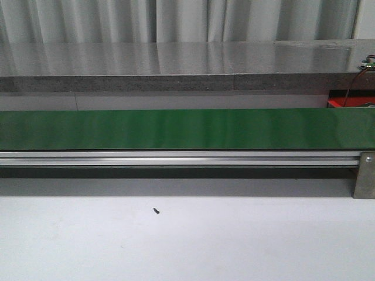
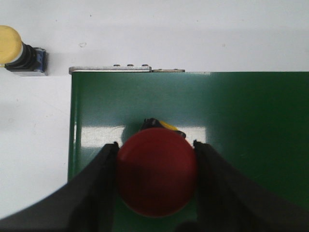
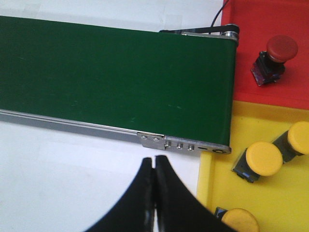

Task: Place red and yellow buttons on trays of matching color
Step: 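Lower the red button onto the green belt and open the left gripper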

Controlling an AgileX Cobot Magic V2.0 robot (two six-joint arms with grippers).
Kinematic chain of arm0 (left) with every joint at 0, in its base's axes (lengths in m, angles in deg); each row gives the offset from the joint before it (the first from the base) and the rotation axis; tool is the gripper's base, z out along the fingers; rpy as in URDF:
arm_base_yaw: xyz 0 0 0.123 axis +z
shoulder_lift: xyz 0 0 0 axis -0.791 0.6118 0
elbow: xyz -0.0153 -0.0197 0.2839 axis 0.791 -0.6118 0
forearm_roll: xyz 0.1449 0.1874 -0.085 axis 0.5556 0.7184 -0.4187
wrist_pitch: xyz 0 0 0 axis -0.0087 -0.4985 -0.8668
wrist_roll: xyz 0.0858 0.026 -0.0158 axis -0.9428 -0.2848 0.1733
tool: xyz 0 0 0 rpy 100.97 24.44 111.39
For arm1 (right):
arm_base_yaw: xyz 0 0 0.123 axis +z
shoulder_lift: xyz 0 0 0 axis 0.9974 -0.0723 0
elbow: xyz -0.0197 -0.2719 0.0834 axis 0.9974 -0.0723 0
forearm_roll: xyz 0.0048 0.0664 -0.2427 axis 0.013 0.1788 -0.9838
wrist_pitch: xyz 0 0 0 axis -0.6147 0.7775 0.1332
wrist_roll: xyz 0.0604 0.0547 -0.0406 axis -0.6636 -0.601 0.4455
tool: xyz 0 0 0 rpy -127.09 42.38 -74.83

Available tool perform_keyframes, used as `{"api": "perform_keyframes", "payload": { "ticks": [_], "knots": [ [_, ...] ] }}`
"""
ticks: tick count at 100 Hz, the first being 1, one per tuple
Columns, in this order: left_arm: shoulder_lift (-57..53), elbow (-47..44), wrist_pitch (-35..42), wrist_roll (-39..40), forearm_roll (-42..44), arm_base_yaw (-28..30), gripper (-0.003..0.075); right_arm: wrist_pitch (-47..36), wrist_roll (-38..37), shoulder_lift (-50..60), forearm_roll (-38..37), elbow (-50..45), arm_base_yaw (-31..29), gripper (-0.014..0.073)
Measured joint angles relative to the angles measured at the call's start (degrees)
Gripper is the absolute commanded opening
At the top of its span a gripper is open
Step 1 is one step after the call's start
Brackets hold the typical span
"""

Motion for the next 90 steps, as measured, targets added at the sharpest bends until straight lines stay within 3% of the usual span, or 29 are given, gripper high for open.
{"api": "perform_keyframes", "payload": {
  "ticks": [45, 74, 90],
  "knots": [
    [2.9, -0.7, -0.4, 0.0, 0.0, 0.0, 0.0062, 0.0, 0.0, 0.0, 0.0, 0.0, 0.0, -0.0068],
    [2.9, -0.7, -0.4, -0.1, 0.0, 0.0, 0.0223, 0.0, 0.0, 0.0, 0.0, 0.0, 0.0, -0.0068],
    [2.9, -0.7, -0.4, -0.1, 0.0, 0.0, 0.0268, 0.0, 0.0, 0.0, 0.0, 0.0, 0.0, -0.0068]
  ]
}}
